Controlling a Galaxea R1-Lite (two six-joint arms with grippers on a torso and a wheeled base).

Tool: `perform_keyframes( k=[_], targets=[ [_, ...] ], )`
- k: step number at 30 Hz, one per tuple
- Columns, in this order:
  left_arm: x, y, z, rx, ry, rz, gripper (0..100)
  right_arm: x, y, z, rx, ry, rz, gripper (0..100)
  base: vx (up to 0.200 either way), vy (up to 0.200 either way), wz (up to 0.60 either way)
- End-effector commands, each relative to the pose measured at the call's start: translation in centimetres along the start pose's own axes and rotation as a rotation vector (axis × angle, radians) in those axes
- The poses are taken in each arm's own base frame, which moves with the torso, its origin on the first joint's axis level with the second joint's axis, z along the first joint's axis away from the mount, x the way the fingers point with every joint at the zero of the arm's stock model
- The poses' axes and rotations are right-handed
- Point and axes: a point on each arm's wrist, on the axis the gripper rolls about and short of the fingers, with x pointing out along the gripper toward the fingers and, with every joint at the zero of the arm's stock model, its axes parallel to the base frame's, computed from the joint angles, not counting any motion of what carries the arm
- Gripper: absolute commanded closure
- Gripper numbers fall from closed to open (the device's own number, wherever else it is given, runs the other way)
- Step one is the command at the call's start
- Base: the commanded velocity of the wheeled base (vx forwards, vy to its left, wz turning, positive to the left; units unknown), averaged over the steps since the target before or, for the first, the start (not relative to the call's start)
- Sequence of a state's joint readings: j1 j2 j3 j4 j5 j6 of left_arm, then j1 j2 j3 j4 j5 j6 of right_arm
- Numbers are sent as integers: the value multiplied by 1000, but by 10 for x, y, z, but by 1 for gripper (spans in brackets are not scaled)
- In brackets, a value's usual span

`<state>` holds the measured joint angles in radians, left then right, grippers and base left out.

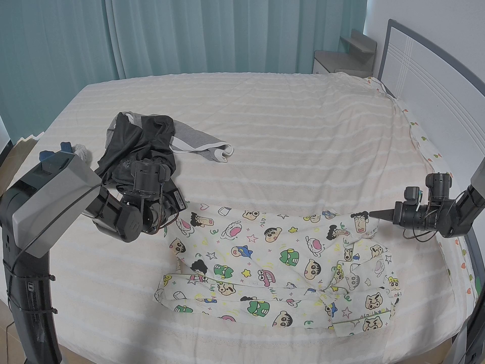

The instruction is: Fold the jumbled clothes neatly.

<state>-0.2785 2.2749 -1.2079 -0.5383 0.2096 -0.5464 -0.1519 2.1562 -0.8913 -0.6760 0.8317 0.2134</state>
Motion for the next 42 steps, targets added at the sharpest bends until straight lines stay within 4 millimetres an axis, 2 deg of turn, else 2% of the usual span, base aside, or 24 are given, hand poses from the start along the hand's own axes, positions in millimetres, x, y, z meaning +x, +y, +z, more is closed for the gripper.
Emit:
perform_keyframes(
  k=[1, 6, 8, 16, 26, 34, 42],
  targets=[
    [-19, 5, -9, 25, 2, -15, 100, -22, 10, -14, -28, 17, 15, 100, 0, 0, 0],
    [-27, 19, -32, 101, 1, -32, 100, -34, 10, -33, -59, 49, 1, 100, 0, 0, 0],
    [-35, 25, -46, 116, -8, -63, 100, -41, 8, -48, -78, 76, -9, 100, 0, 0, 0],
    [-52, 35, -81, 203, 59, -74, 100, -46, 10, -77, -102, 148, -17, 100, 0, 0, 0],
    [-67, 38, -97, 217, 66, -97, 100, -56, 15, -101, -87, 199, -20, 100, 0, 0, 0],
    [-78, 52, -107, 218, 93, -80, 100, -65, 11, -104, -97, 185, -70, 100, 0, 0, 0],
    [-83, 65, -120, 218, 119, -81, 100, -70, 13, -115, -93, 214, -77, 100, 0, 0, 0]
  ],
)
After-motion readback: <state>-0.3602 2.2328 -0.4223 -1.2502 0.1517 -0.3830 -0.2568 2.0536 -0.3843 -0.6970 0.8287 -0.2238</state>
